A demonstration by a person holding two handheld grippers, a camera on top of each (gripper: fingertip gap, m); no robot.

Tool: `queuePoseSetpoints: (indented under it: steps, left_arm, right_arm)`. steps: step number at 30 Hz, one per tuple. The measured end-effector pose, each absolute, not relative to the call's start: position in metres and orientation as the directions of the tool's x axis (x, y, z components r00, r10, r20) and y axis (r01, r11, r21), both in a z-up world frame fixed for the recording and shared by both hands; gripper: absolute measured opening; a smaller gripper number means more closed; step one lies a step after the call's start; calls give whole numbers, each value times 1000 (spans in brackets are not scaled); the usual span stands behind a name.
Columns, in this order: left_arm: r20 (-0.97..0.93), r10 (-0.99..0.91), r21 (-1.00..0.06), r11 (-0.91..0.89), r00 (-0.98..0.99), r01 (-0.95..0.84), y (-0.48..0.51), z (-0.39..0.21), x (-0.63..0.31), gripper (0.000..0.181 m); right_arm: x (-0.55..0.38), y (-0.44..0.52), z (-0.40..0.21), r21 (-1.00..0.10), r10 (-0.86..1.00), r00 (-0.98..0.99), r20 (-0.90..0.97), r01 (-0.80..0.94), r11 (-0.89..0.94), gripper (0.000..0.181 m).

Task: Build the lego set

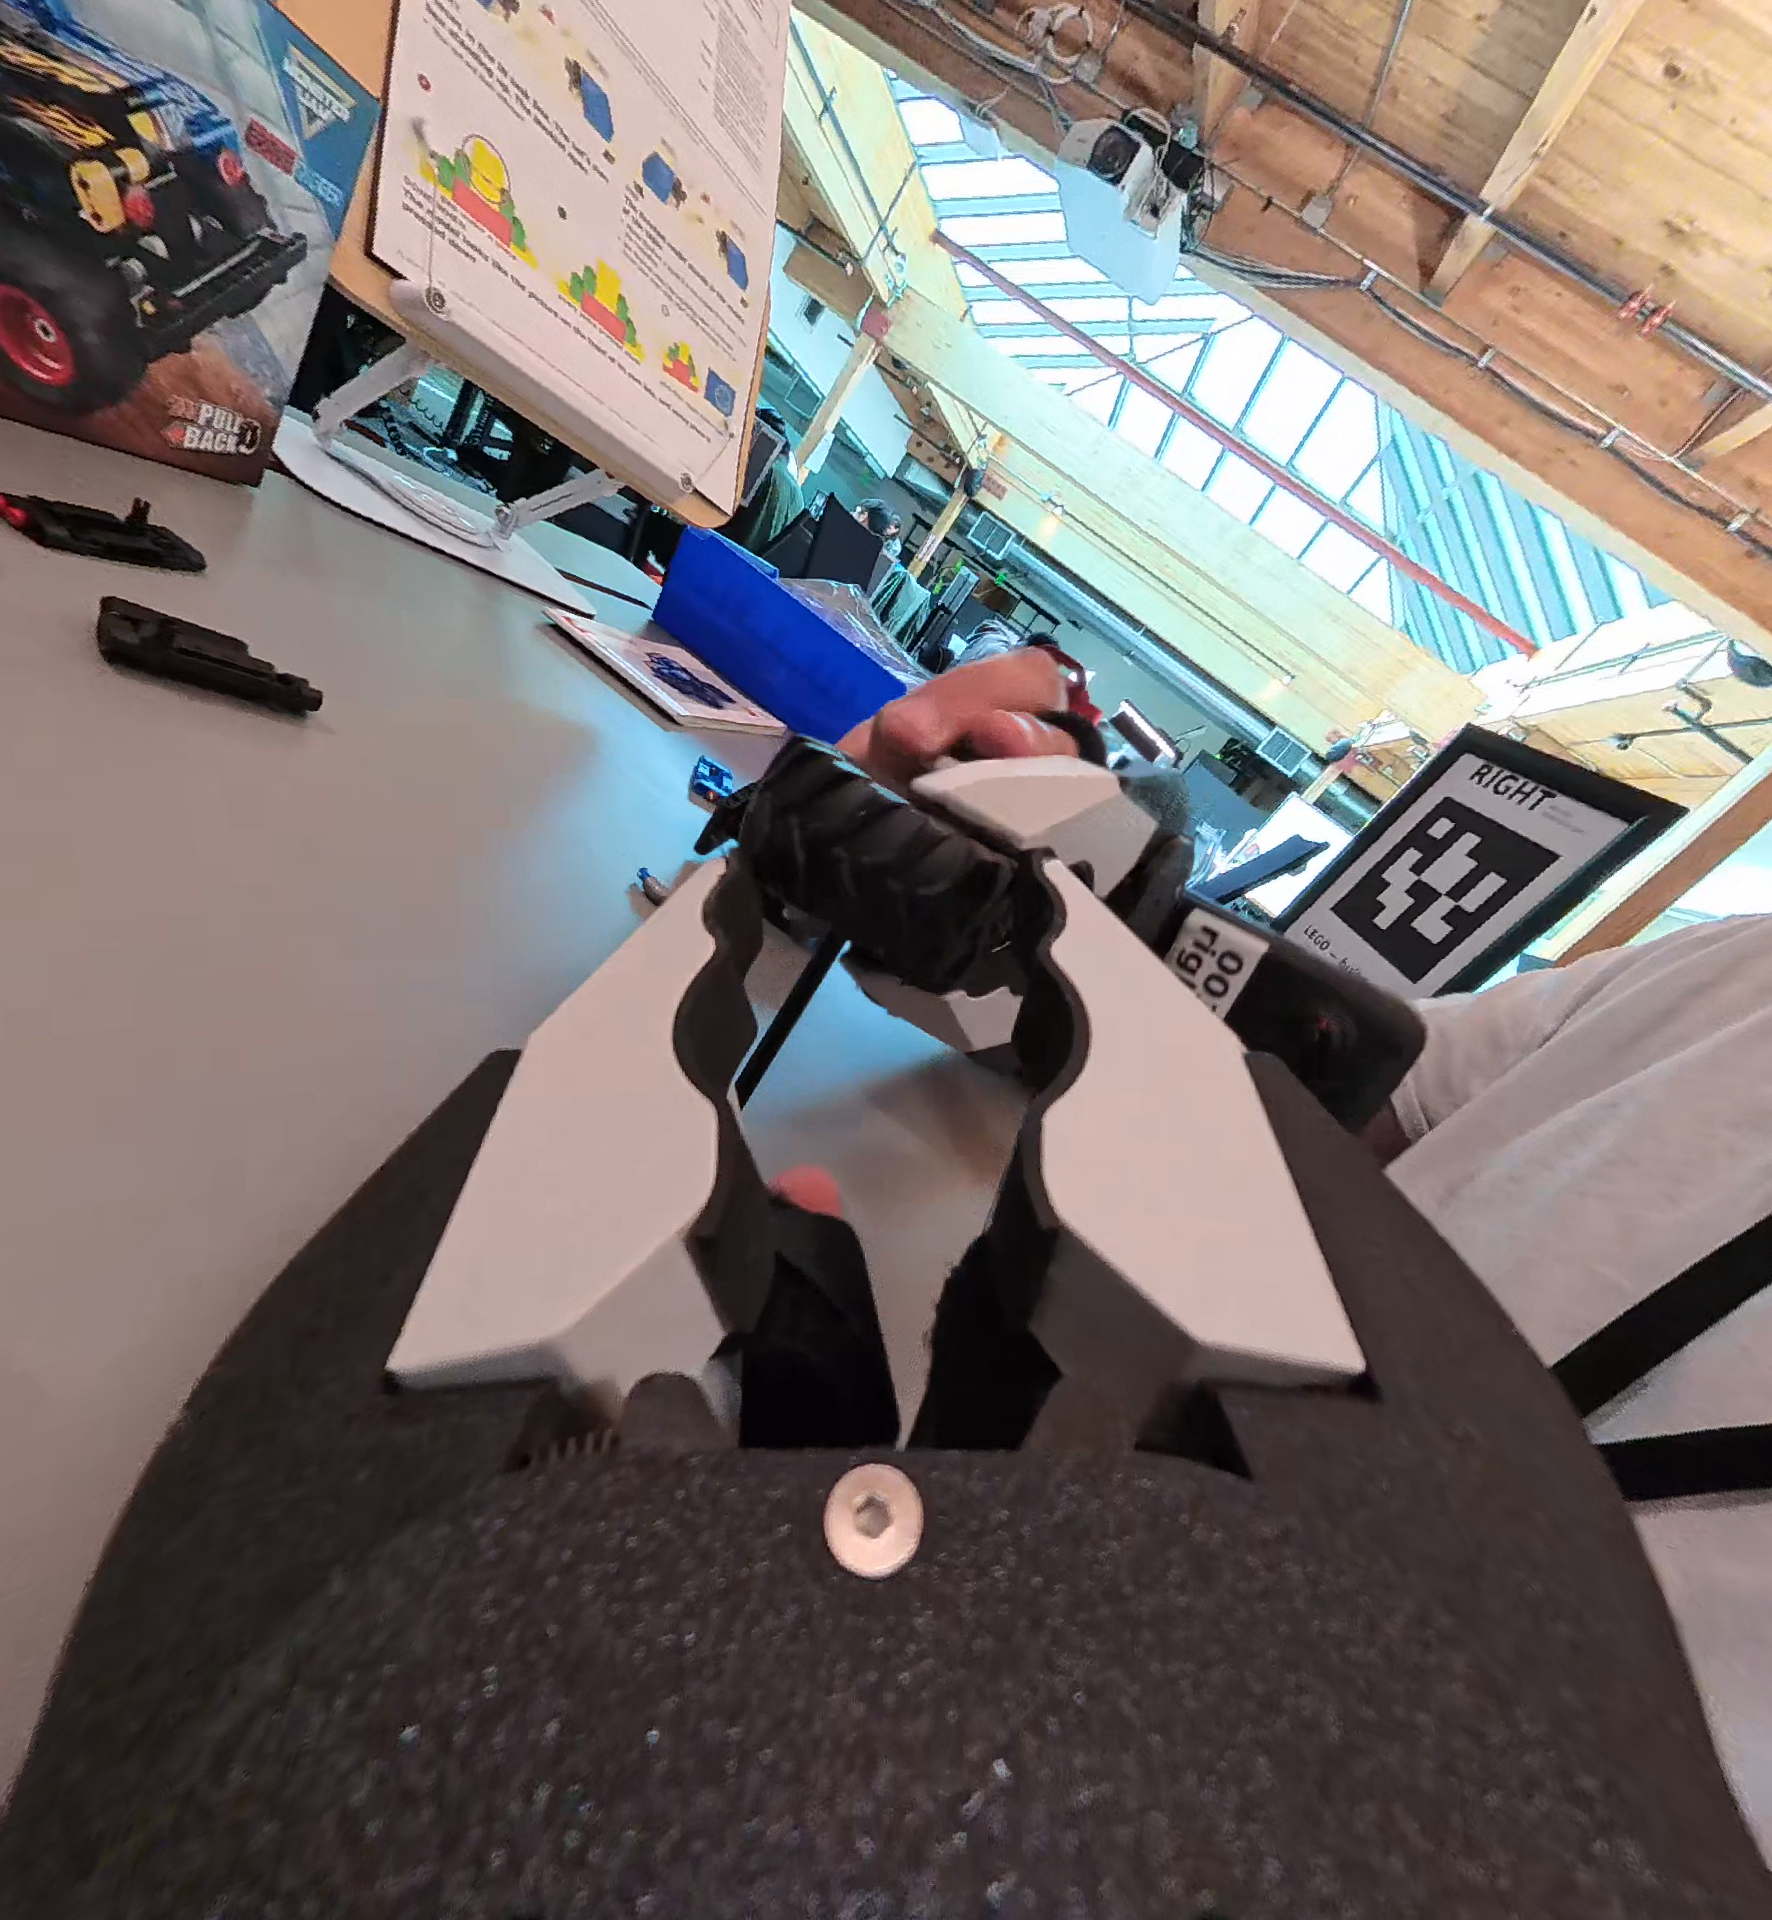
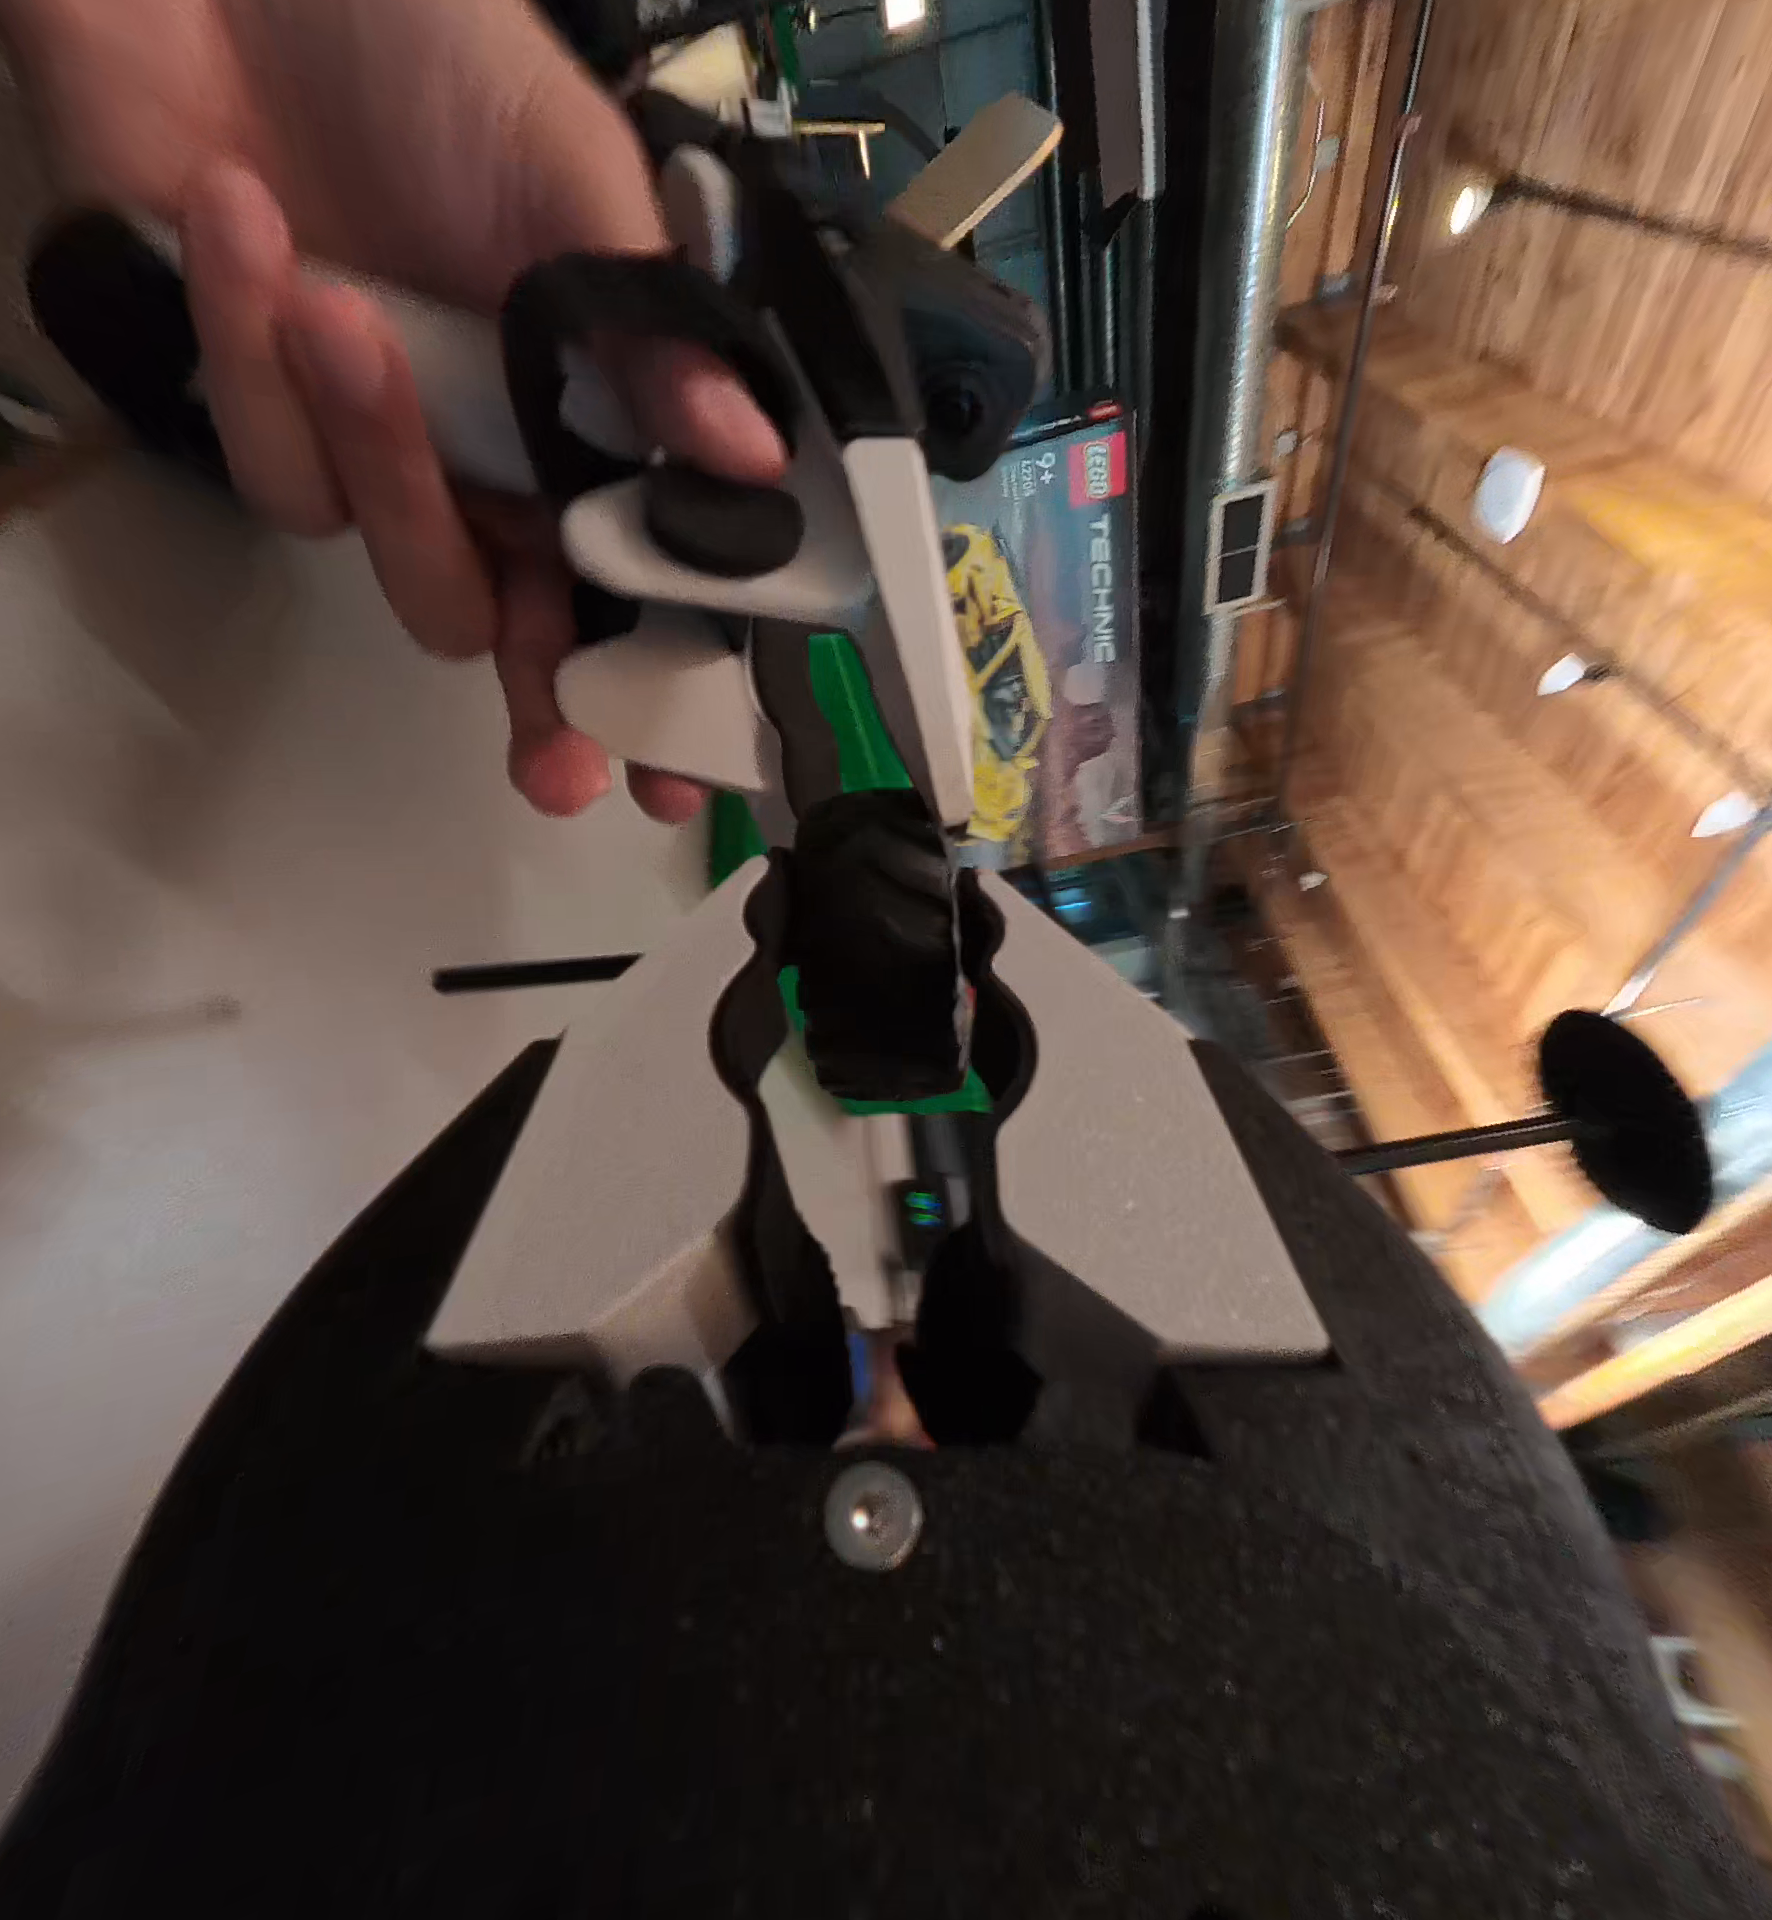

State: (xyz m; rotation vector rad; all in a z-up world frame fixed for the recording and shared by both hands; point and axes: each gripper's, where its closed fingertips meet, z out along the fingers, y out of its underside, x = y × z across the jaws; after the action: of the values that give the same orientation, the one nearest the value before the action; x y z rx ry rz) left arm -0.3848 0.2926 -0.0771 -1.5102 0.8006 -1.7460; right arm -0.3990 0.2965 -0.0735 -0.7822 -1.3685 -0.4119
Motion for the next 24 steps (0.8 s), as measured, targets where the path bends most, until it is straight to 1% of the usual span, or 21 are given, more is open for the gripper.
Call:
queuePoseSetpoints:
  steps: [2,3,4,5,6,7,8,9,10,11,12,13,15,16,18,19,20,22,24]
  left_arm:
    - [565,-821,-812,-570,-76,124,298,-75,-387,48]
    - [560,-826,-815,-564,-70,133,301,-74,-389,47]
    - [553,-831,-818,-556,-66,148,305,-72,-392,48]
    - [535,-843,-827,-537,-56,169,308,-70,-396,47]
    - [493,-870,-852,-490,-34,184,311,-68,-400,48]
    - [422,-906,-891,-415,3,187,311,-67,-403,48]
    - [343,-939,-925,-331,35,185,310,-65,-405,48]
    - [268,-962,-950,-256,47,182,307,-62,-406,48]
    - [207,-977,-966,-196,47,170,301,-61,-406,47]
    - [163,-986,-975,-154,40,162,296,-59,-405,46]
    - [135,-990,-978,-127,42,165,293,-58,-405,26]
    - [122,-991,-979,-112,51,171,293,-57,-405,25]
    - [127,-991,-978,-119,39,171,290,-59,-402,25]
    - [136,-990,-980,-127,48,155,291,-63,-400,25]
    - [156,-984,-978,-142,82,155,297,-63,-399,25]
    - [189,-979,-969,-174,75,177,301,-60,-400,25]
    - [247,-966,-954,-230,75,192,307,-59,-401,25]
    - [360,-931,-914,-338,62,224,316,-61,-401,24]
    - [467,-884,-848,-451,-13,278,318,-59,-398,24]
  right_arm:
    - [-399,294,-68,-484,384,296,874,594,643,56]
    - [-398,293,-63,-623,514,356,780,514,590,60]
    - [-395,293,-52,-769,646,418,638,392,505,68]
    - [-389,296,-43,-881,760,447,471,278,382,68]
    - [-384,301,-40,-958,853,441,279,189,216,66]
    - [-377,312,-42,-994,898,439,40,109,-9,64]
    - [-378,314,-51,-964,908,352,-229,49,-262,64]
    - [-383,301,-56,-875,865,164,-473,27,-484,68]
    - [-387,289,-56,-763,763,-12,-646,50,-645,63]
    - [-390,287,-61,-677,672,-82,-736,88,-731,64]
    - [-393,289,-67,-655,650,-85,-755,91,-750,59]
    - [-396,289,-72,-664,659,-81,-748,90,-743,56]
    - [-402,283,-82,-676,675,-62,-735,135,-724,54]
    - [-404,288,-92,-692,698,-10,-716,138,-708,48]
    - [-404,300,-91,-735,739,33,-673,83,-673,44]
    - [-403,304,-92,-761,766,64,-640,79,-643,35]
    - [-401,311,-94,-809,810,125,-573,75,-583,32]
    - [-394,323,-88,-901,881,230,-413,39,-432,36]
    - [-387,329,-78,-940,900,286,-328,-9,-340,38]
